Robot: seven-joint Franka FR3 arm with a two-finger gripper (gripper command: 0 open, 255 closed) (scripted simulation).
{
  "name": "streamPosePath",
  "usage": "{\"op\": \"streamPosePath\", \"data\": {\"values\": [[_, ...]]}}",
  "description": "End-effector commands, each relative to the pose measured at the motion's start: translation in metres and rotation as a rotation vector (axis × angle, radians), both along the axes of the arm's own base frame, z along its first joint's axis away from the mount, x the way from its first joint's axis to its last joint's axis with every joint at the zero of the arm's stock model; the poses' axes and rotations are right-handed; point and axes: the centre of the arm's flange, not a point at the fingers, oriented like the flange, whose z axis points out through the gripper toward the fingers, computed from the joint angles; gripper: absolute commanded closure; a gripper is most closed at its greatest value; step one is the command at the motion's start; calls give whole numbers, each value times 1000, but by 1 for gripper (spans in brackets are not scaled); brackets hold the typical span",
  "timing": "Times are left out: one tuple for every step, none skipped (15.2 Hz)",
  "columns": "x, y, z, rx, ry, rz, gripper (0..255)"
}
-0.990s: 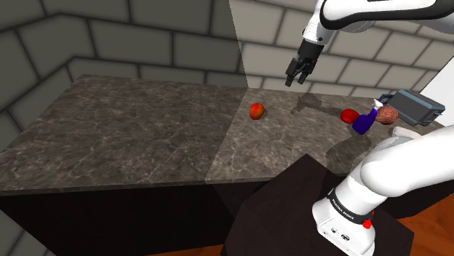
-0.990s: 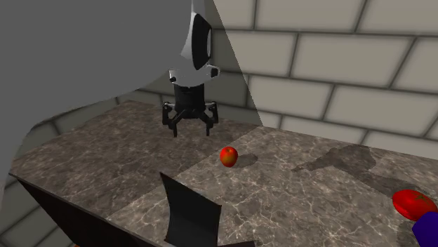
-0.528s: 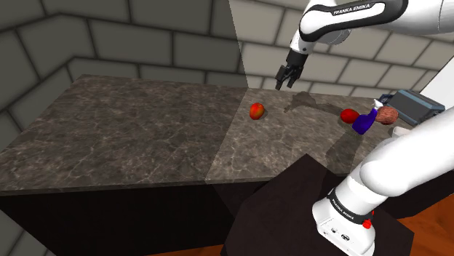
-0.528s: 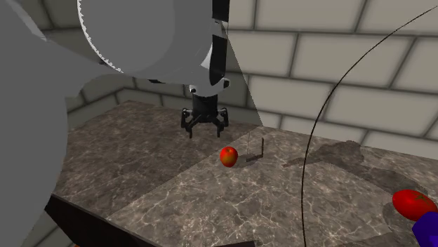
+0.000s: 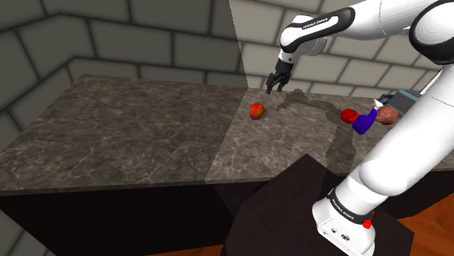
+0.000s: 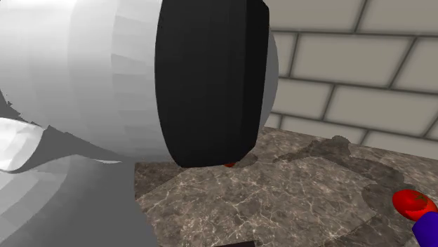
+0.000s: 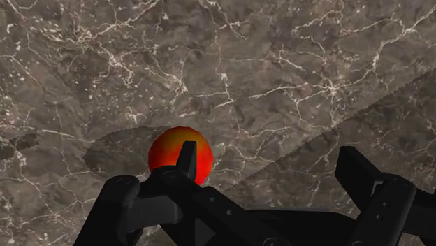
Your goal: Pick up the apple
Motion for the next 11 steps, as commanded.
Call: {"op": "streamPosePath", "data": {"values": [[17,-14,-15,2,-1,2,0],[26,-21,-23,4,-1,2,0],[34,-27,-31,5,0,3,0],[43,-33,-39,7,0,3,0],[51,-40,-47,9,0,4,0],[60,-46,-56,10,0,4,0],[68,-52,-64,12,0,5,0],[77,-58,-72,13,0,6,0],[85,-65,-80,15,0,6,0],[94,-71,-88,16,0,7,0],[102,-77,-96,18,1,7,0]]}}
